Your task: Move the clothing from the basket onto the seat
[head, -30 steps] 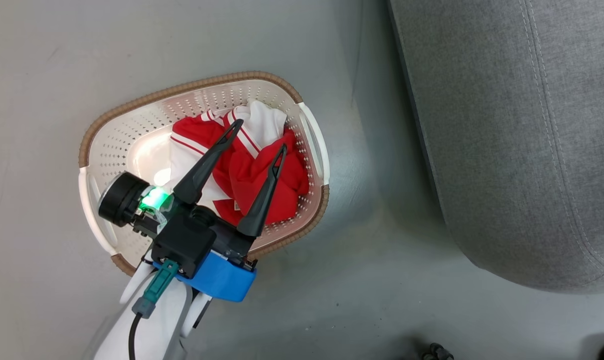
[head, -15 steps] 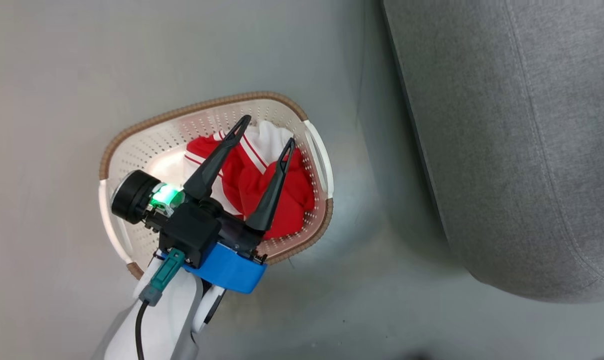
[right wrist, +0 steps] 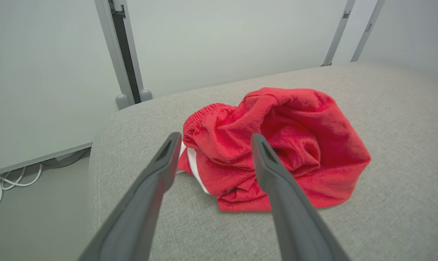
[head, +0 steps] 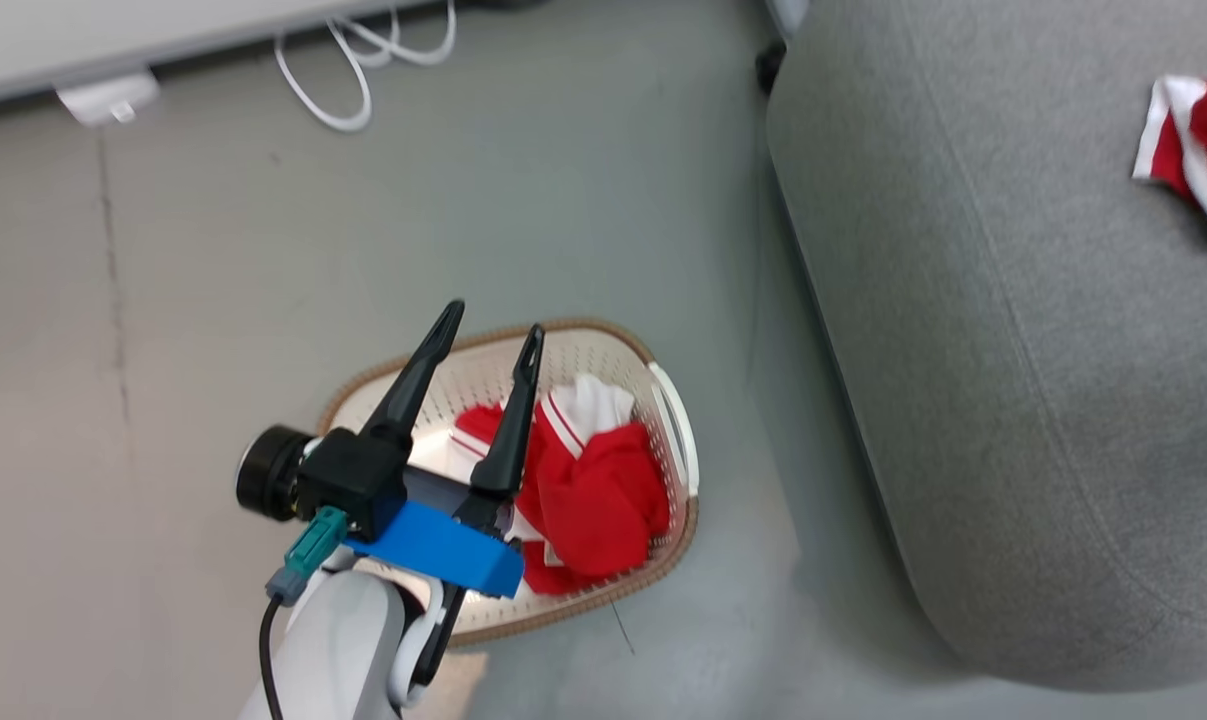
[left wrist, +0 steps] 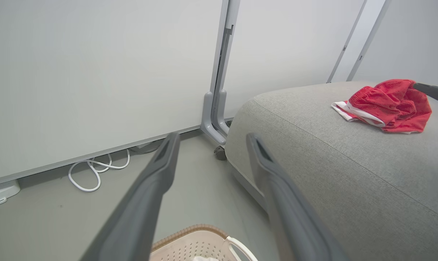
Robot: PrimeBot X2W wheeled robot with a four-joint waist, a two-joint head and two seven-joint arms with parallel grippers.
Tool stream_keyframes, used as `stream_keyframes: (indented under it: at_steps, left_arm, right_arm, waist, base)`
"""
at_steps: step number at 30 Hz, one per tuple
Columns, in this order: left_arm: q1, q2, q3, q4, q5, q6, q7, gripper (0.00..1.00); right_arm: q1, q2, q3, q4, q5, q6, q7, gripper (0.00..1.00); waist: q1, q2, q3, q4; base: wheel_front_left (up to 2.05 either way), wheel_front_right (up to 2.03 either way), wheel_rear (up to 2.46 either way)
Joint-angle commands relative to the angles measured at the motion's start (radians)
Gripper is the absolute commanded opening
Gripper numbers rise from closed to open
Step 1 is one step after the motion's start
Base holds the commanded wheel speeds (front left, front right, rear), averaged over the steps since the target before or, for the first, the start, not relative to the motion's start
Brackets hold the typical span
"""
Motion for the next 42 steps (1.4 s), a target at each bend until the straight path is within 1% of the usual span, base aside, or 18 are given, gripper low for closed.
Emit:
stream_keyframes:
  at_steps: [1,3,9,12,17,23,28,36,42]
  left_arm:
    - [0.019,-0.004,0.007,0.009,-0.004,-0.001,-0.003,1.0]
    - [0.034,-0.012,0.022,0.027,-0.014,-0.001,-0.003,1.0]
    - [0.082,-0.031,0.064,0.094,-0.042,-0.001,-0.003,1.0]
    - [0.106,-0.035,0.097,0.125,-0.045,-0.001,-0.003,1.0]
    - [0.145,-0.044,0.156,0.171,-0.042,0.004,-0.003,1.0]
    - [0.183,-0.051,0.225,0.186,-0.041,0.007,-0.003,1.0]
    - [0.211,-0.055,0.27,0.184,-0.025,0.006,-0.003,1.0]
    - [0.262,-0.057,0.33,0.181,0.001,0.003,-0.003,1.0]
    - [0.282,-0.059,0.356,0.171,0.012,0.0,-0.003,1.0]
  right_arm:
    - [0.031,0.001,0.004,-0.015,-0.014,0.0,0.0,1.0]
    - [0.082,0.024,0.004,-0.067,-0.043,0.0,0.0,1.0]
    - [0.247,0.121,0.013,-0.224,-0.127,0.0,0.023,1.0]
    - [0.314,0.169,0.041,-0.299,-0.125,0.0,0.045,1.0]
    - [0.405,0.215,0.113,-0.387,-0.118,0.0,0.083,1.0]
    - [0.493,0.246,0.176,-0.476,-0.108,0.0,0.106,1.0]
    - [0.56,0.26,0.202,-0.53,-0.103,0.0,0.13,1.0]
    - [0.638,0.276,0.235,-0.573,-0.096,0.0,0.145,1.0]
    - [0.653,0.282,0.253,-0.58,-0.087,0.0,0.145,1.0]
  waist:
    - [0.0002,0.0,-0.08,0.03]
    - [0.0002,0.0,-0.119,0.04]
    - [0.0002,0.0,-0.238,0.073]
    - [0.0002,0.0,-0.281,0.08]
    - [0.0002,0.0,-0.347,0.091]
    - [0.0002,0.0,-0.4,0.122]
    - [0.0002,0.0,-0.424,0.157]
    - [0.0002,0.0,-0.45,0.194]
    - [0.0002,0.0,-0.454,0.204]
  base:
    - [0.0,0.0,0.0]
    - [0.0,0.0,0.0]
    - [0.0,0.0,0.0]
    - [0.0,0.0,0.0]
    - [0.0,0.0,0.0]
    - [0.0,0.0,0.0]
    - [0.0,0.0,0.0]
    - [0.0,0.0,0.0]
    - [0.0,0.0,0.0]
